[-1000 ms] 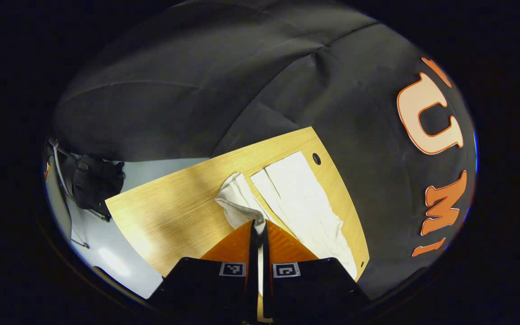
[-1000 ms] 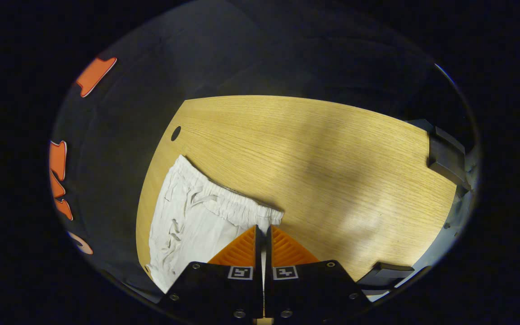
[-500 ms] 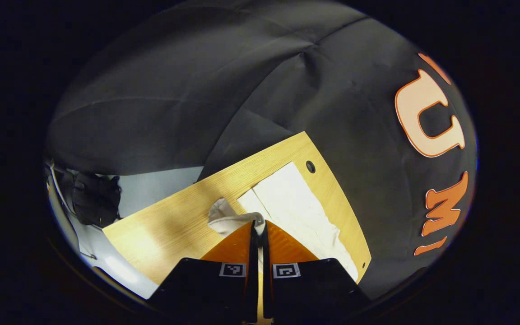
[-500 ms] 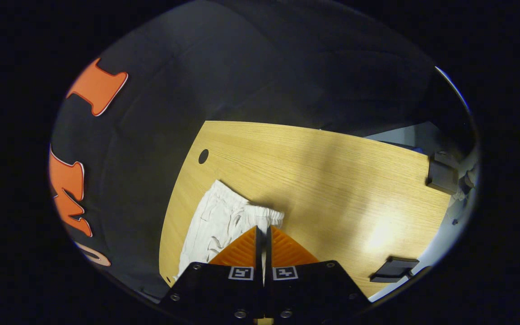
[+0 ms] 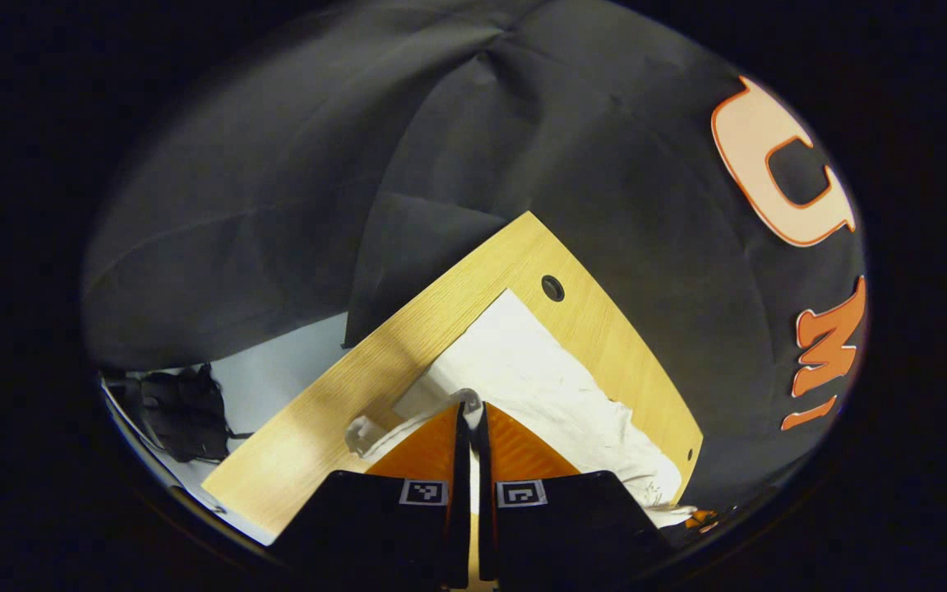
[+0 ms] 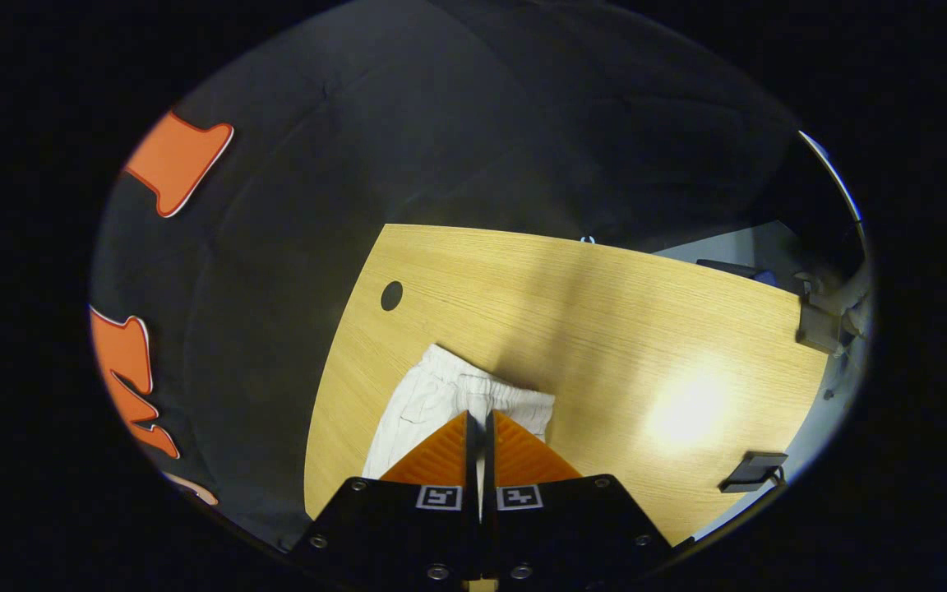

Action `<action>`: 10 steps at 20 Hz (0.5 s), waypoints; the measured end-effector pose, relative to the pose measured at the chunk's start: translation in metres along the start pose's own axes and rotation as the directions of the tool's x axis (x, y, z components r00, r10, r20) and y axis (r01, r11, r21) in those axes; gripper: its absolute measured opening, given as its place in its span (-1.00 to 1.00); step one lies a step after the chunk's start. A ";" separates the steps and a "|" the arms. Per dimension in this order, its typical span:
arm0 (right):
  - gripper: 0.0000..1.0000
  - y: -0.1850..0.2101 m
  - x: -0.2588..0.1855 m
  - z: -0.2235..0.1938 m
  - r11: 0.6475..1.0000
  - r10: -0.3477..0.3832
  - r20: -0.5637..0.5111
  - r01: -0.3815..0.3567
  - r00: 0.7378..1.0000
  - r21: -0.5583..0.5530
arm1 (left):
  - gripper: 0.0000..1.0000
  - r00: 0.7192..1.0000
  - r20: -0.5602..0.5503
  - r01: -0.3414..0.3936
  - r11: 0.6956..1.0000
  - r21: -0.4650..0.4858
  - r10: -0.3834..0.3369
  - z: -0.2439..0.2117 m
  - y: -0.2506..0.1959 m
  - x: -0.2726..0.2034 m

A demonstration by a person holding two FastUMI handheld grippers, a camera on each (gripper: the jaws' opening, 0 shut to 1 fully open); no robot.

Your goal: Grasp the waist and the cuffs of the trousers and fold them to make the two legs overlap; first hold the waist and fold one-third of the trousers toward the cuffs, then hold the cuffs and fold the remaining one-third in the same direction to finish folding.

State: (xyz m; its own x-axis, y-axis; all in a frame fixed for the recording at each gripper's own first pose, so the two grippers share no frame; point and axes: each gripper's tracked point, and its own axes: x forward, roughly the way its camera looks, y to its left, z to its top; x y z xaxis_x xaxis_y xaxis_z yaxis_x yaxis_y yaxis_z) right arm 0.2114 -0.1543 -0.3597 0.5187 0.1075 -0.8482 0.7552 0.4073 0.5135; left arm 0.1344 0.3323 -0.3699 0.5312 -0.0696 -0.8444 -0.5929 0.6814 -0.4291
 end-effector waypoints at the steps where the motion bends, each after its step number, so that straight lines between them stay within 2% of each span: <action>1: -0.98 0.007 0.005 0.002 1.000 -0.009 0.001 0.009 1.000 0.001 | -0.84 1.000 -0.016 -0.004 1.000 0.025 0.004 0.007 -0.003 0.008; 4: -0.97 0.027 0.020 0.005 1.000 -0.024 -0.013 0.024 1.000 -0.003 | -0.84 0.998 -0.062 -0.012 0.996 0.084 0.017 0.023 -0.014 0.036; 5: -0.88 0.034 0.027 0.006 1.000 -0.031 -0.016 0.031 0.999 0.002 | -0.84 0.997 -0.079 -0.013 0.994 0.106 0.021 0.028 -0.017 0.045; 6: -0.98 0.040 0.033 0.007 0.999 -0.032 -0.022 0.032 0.999 0.000 | -0.84 0.995 -0.096 -0.013 0.992 0.124 0.025 0.033 -0.019 0.055; 10: -0.97 0.066 0.065 0.011 0.999 -0.047 -0.056 0.048 0.997 0.004 | -0.84 0.986 -0.164 -0.010 0.983 0.183 0.040 0.049 -0.033 0.097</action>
State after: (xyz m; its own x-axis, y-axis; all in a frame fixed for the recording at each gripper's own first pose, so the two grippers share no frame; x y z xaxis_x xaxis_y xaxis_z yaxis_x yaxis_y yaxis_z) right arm 0.2997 -0.1302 -0.3794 0.4593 0.1386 -0.8774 0.7806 0.4085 0.4731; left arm 0.2354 0.3392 -0.4218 0.4006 -0.1604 -0.9021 -0.4772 0.8039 -0.3549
